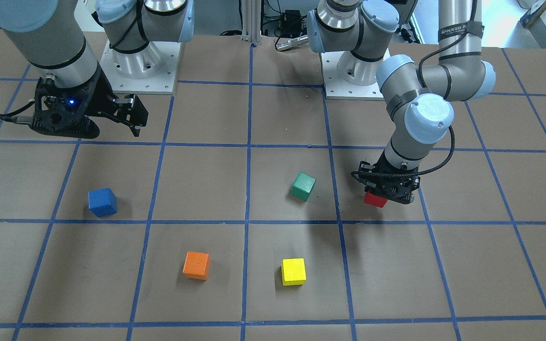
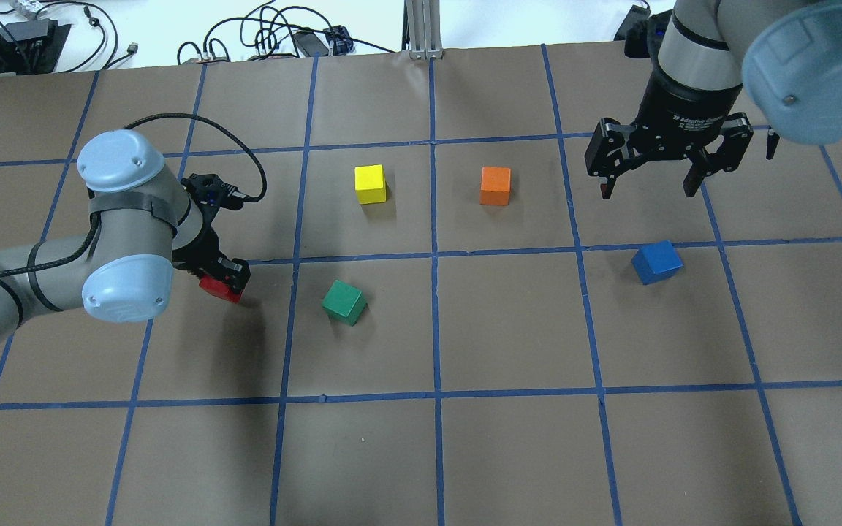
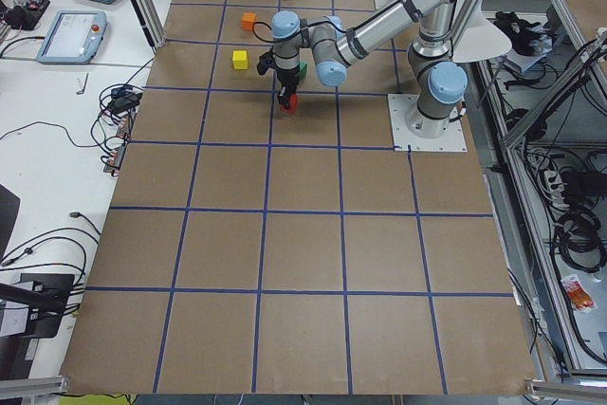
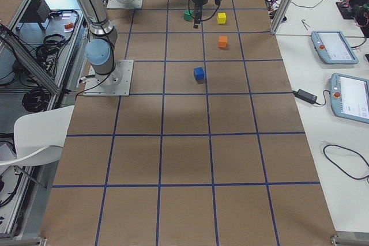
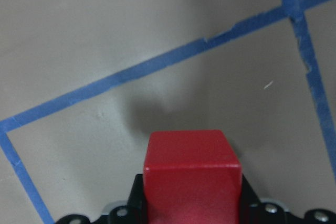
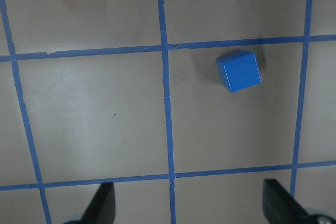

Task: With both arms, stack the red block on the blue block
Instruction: 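Carry the red cube with the left gripper toward the table center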

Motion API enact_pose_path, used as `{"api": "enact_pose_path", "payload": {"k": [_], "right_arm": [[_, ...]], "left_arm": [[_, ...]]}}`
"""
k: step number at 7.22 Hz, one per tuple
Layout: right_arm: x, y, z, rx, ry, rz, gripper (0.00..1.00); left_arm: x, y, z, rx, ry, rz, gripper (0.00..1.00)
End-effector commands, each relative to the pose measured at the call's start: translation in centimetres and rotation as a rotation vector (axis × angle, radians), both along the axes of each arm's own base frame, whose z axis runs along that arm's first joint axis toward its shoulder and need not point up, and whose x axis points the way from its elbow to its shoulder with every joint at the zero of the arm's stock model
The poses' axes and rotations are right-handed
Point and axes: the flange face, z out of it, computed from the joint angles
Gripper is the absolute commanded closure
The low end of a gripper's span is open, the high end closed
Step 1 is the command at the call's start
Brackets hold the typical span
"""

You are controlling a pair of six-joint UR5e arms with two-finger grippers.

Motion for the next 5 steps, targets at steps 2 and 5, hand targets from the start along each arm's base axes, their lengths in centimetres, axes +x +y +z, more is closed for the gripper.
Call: {"api": "enact_pose_path", "payload": {"k": [2, 5], "right_arm": [[0.0, 0.0, 0.0, 0.002, 0.000, -0.001, 0.00], [0.0, 0.0, 0.0, 0.002, 0.000, 0.000, 0.00]], "left_arm": [[-11.8, -4.5, 7.5, -0.013, 0.036, 0.169, 0.99], [-22.6, -4.1, 4.8, 0.009, 0.101, 0.263, 0.99]]}}
